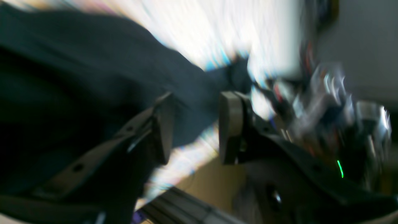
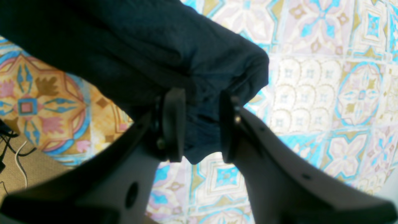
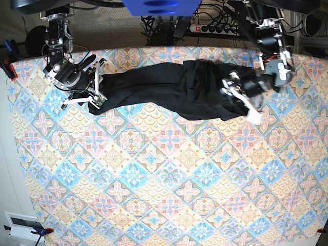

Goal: Layout the t-shirt on the table in an organized manner, then fold the t-shirt properly
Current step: 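Grasp the strip middle with the left gripper and fold it over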

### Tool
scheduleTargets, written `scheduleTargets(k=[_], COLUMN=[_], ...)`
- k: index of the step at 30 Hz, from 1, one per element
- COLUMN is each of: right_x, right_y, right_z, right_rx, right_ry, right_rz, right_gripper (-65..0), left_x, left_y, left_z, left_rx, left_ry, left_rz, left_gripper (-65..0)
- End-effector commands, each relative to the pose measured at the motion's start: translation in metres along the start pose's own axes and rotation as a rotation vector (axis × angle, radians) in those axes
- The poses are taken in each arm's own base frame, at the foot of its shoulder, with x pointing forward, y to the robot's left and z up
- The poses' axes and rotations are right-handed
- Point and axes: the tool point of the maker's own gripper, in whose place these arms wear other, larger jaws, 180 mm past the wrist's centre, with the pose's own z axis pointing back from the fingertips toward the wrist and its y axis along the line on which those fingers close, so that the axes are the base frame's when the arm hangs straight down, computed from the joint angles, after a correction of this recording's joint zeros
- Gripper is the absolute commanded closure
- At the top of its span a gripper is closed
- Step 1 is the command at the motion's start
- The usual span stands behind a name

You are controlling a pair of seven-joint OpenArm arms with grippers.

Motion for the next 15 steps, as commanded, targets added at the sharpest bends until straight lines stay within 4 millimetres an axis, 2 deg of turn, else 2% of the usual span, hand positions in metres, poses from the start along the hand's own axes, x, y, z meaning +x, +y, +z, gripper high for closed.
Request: scheduleTargets(k=[1, 4, 6, 8, 12, 15], right_x=[0.008, 0.009, 0.009, 0.009, 0.009, 0.009], right_y=[-0.008, -0.006, -0.006, -0.006, -0.006, -0.007], right_z=[0.005, 0.004, 0.004, 0.004, 0.004, 0.005], right_rx=[-0.021, -0.018, -0.016, -0.016, -0.017, -0.020], right_ry=[-0.031, -0.032, -0.032, -0.032, -0.033, -0.033], right_rz=[0.007, 0.009, 0.010, 0.010, 0.011, 0.009], right_gripper=[-17.7, -17.7, -17.7, -17.7, -17.7, -17.7], left_x=[0.014, 0.040, 0.049, 0.058, 0.060, 0.065], left_y=[0.004, 0.036, 0.064, 0.083, 0.116, 0.125], left_z=[0.013, 0.033, 0.043, 0.043, 0.034, 0.026], left_rx=[0.013, 0.084, 0.128, 0.139, 0.183, 0.197], left_ry=[-0.040, -0.112, -0.137, -0.142, -0.130, -0.153], left_rz=[-0.016, 0.034, 0.099, 0.155, 0.253, 0.279], left_gripper=[-21.2, -21.2, -21.2, -21.2, -21.2, -21.2])
